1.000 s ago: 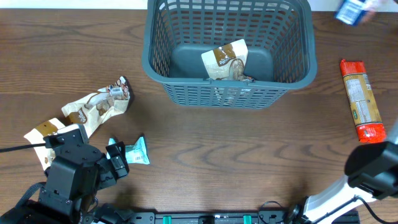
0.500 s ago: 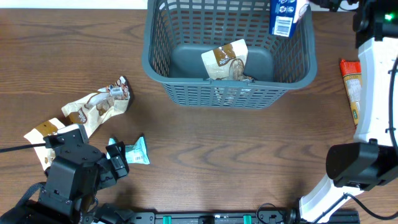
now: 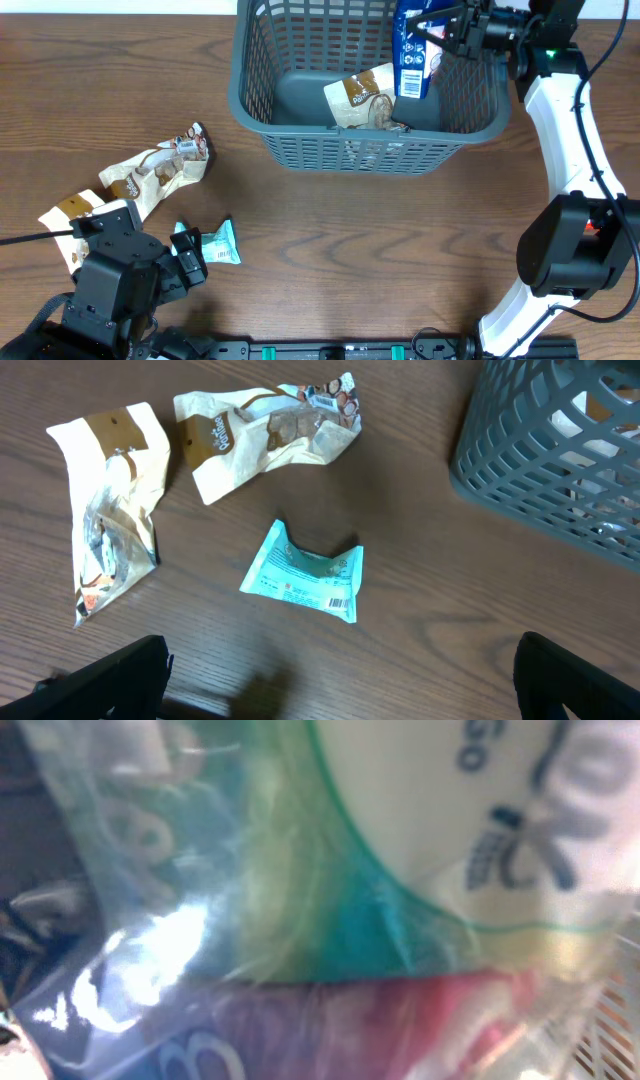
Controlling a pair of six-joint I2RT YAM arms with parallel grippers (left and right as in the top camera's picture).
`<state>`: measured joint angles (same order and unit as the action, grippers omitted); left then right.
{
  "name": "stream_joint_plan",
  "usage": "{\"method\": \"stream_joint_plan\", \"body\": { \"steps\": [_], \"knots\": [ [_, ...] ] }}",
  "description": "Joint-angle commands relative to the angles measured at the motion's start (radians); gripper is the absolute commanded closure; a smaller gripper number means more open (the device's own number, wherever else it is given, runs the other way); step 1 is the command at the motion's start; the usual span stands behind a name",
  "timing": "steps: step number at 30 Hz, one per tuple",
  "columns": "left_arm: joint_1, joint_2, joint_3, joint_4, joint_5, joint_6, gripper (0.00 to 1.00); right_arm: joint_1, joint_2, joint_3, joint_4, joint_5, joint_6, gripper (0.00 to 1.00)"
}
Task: Pack container
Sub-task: 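Lower the tissue box into the basket with the right gripper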
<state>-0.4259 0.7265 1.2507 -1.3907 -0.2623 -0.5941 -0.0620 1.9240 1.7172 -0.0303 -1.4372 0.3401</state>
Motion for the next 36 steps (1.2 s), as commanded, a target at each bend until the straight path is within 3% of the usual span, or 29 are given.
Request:
{"method": "stream_joint_plan", "body": {
  "steps": [1, 8, 12, 20, 27, 36],
  "knots": [
    [0.006, 0.004, 0.006, -0.005, -0.012, 0.017, 0.01, 0.002, -0.018, 0.017, 0.013, 0.035, -0.031, 0.99],
    [0.006, 0.004, 0.006, -0.005, -0.012, 0.017, 0.01, 0.002, -0.018, 0.016, -0.005, 0.08, -0.035, 0.99],
    [0.006, 0.004, 0.006, -0.005, -0.012, 0.017, 0.01, 0.002, -0.018, 0.016, -0.116, 0.128, -0.105, 0.98],
    [0.006, 0.004, 0.006, -0.005, -0.012, 0.017, 0.01, 0.014, -0.022, 0.016, -0.481, 0.51, -0.31, 0.99],
    [0.006, 0.004, 0.006, -0.005, -0.012, 0.017, 0.01, 0.055, -0.069, 0.066, -0.628, 0.808, -0.427, 0.99],
    [0.006, 0.004, 0.006, -0.005, -0.012, 0.017, 0.01, 0.092, -0.075, 0.233, -0.785, 0.969, -0.46, 0.98]
  ]
}}
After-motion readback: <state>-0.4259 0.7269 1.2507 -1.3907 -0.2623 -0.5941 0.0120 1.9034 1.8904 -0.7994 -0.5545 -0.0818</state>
